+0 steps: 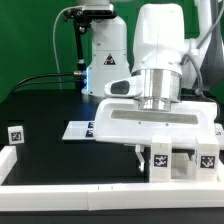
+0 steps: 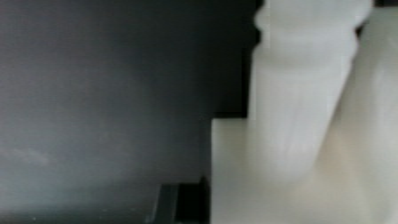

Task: Assemble chair

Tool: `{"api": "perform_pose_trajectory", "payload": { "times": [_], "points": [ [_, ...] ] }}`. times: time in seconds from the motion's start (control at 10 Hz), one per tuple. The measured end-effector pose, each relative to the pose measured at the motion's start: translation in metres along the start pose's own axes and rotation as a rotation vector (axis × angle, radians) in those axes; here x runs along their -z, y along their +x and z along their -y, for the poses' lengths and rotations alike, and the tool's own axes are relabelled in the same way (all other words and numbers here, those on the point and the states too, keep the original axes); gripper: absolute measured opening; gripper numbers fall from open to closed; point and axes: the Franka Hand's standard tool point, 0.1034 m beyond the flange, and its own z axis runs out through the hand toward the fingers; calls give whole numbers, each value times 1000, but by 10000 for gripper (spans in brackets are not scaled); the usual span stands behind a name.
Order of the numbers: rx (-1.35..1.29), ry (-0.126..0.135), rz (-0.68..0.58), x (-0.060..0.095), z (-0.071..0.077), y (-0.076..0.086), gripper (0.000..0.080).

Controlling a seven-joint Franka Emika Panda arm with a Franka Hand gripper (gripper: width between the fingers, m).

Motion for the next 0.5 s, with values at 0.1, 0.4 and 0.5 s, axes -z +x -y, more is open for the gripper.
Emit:
{"api": "perform_pose_trajectory", "payload": {
  "times": [0.1,0.4,0.5],
  "points": [
    [61,4,3,9,-12,1,39],
    [1,85,200,65,-21,3,30],
    [-28,100,282,72,-15,12,31]
  ]
}}
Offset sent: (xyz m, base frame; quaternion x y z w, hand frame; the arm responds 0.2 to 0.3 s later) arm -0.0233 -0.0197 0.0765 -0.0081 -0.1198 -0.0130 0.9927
